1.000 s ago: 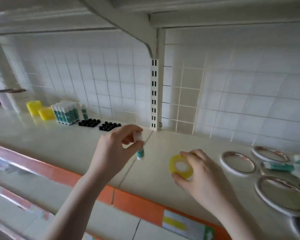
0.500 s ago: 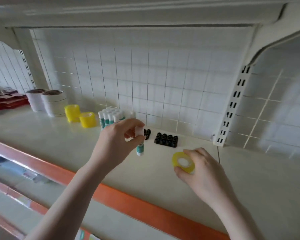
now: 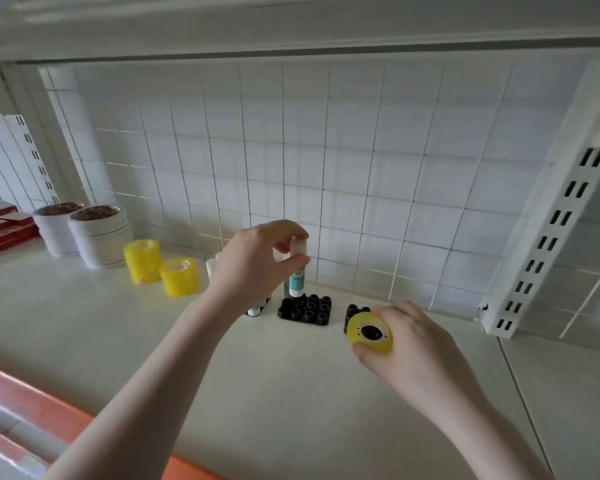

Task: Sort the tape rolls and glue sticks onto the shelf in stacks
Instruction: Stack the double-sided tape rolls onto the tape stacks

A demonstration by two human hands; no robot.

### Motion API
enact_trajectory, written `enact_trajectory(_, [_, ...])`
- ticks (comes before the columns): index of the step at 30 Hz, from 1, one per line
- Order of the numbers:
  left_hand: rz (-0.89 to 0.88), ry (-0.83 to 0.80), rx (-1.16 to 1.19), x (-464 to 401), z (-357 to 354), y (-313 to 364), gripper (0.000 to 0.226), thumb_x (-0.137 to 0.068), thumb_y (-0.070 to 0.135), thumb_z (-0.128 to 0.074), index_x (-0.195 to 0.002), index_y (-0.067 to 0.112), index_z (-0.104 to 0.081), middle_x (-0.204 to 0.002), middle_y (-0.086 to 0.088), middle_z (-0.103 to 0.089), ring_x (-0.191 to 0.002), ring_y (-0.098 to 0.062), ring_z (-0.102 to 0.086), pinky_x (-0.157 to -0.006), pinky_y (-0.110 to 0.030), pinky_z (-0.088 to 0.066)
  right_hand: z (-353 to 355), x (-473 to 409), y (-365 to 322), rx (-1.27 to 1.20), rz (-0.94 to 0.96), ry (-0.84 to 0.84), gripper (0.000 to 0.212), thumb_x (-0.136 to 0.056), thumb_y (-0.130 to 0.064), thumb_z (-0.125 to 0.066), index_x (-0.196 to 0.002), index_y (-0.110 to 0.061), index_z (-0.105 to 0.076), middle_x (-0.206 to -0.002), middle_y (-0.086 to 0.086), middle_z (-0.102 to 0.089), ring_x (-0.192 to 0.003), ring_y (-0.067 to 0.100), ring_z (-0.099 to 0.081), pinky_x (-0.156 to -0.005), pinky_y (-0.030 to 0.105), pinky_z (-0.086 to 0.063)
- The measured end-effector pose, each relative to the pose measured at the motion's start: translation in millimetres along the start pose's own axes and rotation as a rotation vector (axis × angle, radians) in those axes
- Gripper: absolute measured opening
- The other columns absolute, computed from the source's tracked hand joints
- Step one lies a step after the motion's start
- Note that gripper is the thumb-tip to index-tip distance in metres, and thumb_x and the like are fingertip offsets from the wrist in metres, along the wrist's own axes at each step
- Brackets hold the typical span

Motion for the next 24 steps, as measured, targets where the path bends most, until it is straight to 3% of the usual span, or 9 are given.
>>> enact_trajectory(9, [-0.053, -0.191, -0.030, -47, -37, -40, 0.022, -0.077, 0.026, -0.071, -0.098, 0.027, -0.064, -0.089, 0.008, -0.067, -0.085, -0.010, -0.062, -0.079, -0.037, -0.051, -24, -22, -16, 0.033, -0.096, -0.021, 0.041, -0.084, -0.051, -0.054, -0.115, -0.024, -0.057, -0.112, -0.010, -0.051, -0.100, 0.015, -0.053, -0.079, 0.025, -0.043])
enact_trajectory(18, [-0.004, -0.274, -0.020, -51, -63, -59, 0.018, -0.078, 0.028, -0.067, -0.096, 0.027, -0.063, -0.091, 0.011, -0.066, -0.089, -0.011, -0.060, -0.079, -0.036, -0.051, -33, -31, -18, 0.076, -0.156, 0.005, 0.030, -0.084, -0.049, -0.054, -0.098, -0.022, -0.058, -0.096, -0.006, -0.049, -0.082, 0.018, -0.051, -0.066, 0.028, -0.037])
enact_trajectory(24, [0.017, -0.355, -0.081, -54, -68, -61, 0.021, -0.078, 0.030, -0.067, -0.098, 0.028, -0.062, -0.089, 0.013, -0.061, -0.088, -0.014, -0.058, -0.078, -0.033, -0.049, -35, -29, -15, 0.062, -0.182, -0.003, 0.036, -0.084, -0.050, -0.054, -0.108, -0.023, -0.059, -0.106, -0.007, -0.051, -0.093, 0.018, -0.055, -0.077, 0.028, -0.045])
Point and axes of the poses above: each hand's wrist, its own x-axis away from the middle knuckle, its own z-axis out of the back of the hand, y = z × x, the point moved 4 cm from there along -x, towards the middle knuckle
